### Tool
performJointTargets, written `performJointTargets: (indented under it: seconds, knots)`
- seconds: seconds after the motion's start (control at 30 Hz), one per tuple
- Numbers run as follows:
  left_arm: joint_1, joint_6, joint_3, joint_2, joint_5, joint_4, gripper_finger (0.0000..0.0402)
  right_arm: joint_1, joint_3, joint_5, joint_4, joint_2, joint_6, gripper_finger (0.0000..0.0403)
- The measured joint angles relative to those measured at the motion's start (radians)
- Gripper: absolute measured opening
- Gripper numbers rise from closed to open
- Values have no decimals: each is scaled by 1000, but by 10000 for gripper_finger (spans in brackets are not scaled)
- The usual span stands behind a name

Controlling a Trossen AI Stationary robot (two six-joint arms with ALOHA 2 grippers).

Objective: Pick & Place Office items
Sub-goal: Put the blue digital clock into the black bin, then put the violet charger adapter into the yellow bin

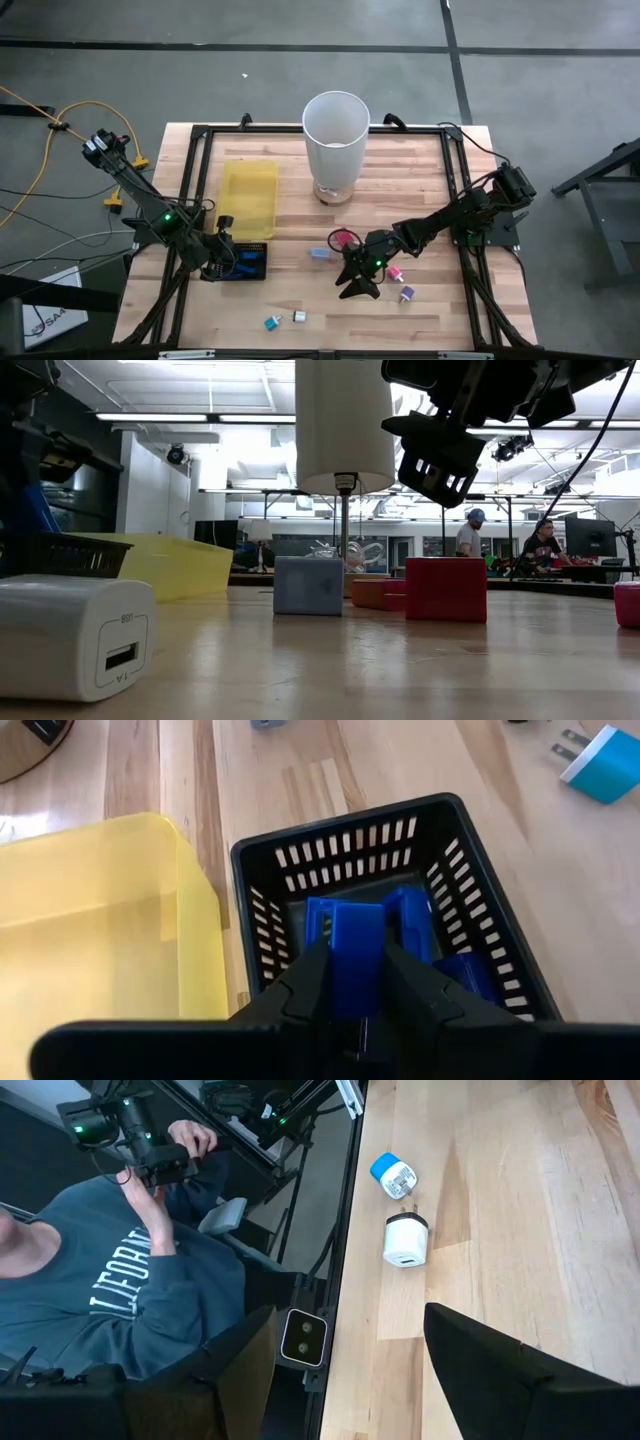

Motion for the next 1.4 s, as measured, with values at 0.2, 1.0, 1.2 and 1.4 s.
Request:
performJointTargets:
  seconds: [0.2,1.0,1.2,1.4]
  knots:
    - [0,0,0,0,0,-16,63,0,0,0,0,0,0,241]
    - [1,-14,0,0,7,-11,133,0,0,0,0,0,0,241]
    - [1,-14,0,0,7,-10,133,0,0,0,0,0,0,241]
    - [1,70,0,0,6,80,133,0,0,0,0,0,0,241]
